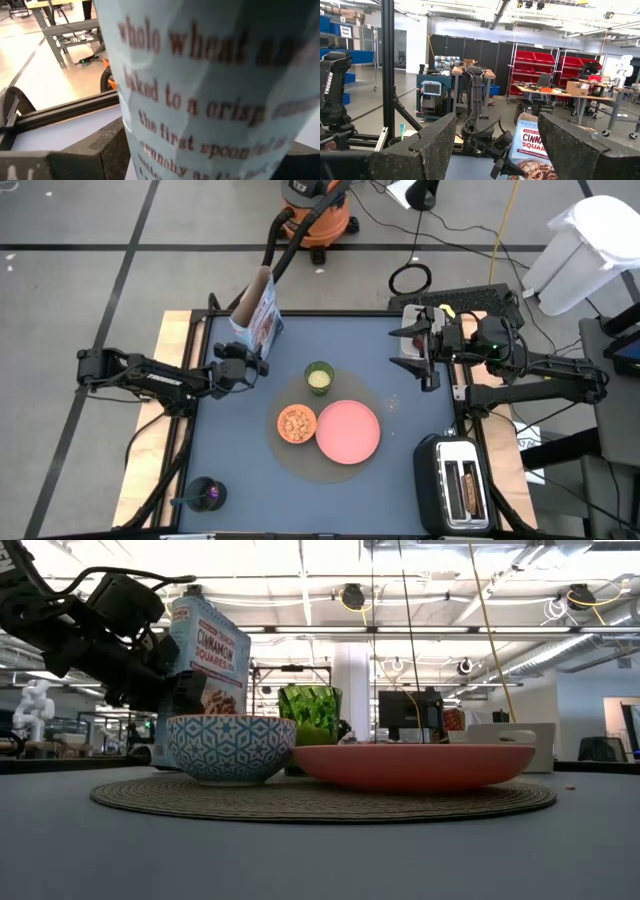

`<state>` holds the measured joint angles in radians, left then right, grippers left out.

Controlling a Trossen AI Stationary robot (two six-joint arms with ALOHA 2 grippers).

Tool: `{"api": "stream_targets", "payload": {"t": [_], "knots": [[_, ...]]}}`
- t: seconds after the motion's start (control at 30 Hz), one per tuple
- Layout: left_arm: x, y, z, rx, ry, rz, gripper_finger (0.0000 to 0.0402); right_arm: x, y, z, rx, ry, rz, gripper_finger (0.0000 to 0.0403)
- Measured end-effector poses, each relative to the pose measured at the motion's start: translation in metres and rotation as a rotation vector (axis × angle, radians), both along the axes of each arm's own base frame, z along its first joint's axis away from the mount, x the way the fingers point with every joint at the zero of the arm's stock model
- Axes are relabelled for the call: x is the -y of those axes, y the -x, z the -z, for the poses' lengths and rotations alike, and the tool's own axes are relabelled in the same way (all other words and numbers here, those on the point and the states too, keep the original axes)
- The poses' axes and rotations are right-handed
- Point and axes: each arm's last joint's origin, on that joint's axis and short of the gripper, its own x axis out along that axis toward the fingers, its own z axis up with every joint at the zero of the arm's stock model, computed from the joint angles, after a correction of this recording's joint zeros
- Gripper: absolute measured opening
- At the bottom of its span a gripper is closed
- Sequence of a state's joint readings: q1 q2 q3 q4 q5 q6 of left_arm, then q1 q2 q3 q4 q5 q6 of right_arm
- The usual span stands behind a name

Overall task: Arrange a breakfast setting
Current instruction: Pour the cereal from the blue cereal box into the orange bowl

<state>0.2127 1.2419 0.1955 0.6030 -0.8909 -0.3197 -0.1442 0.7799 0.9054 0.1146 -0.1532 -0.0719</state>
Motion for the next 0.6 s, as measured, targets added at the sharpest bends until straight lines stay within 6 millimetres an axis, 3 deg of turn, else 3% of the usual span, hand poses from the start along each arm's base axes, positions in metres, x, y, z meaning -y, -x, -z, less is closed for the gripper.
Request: {"api": "stream_targets", "payload": {"t": [0.6], "knots": [[-0.002,-0.005,-0.019,0.066,-0.127,0.007,0.0278,0.000,0.000,0.000,0.000,0.000,0.000,0.0274]]}}
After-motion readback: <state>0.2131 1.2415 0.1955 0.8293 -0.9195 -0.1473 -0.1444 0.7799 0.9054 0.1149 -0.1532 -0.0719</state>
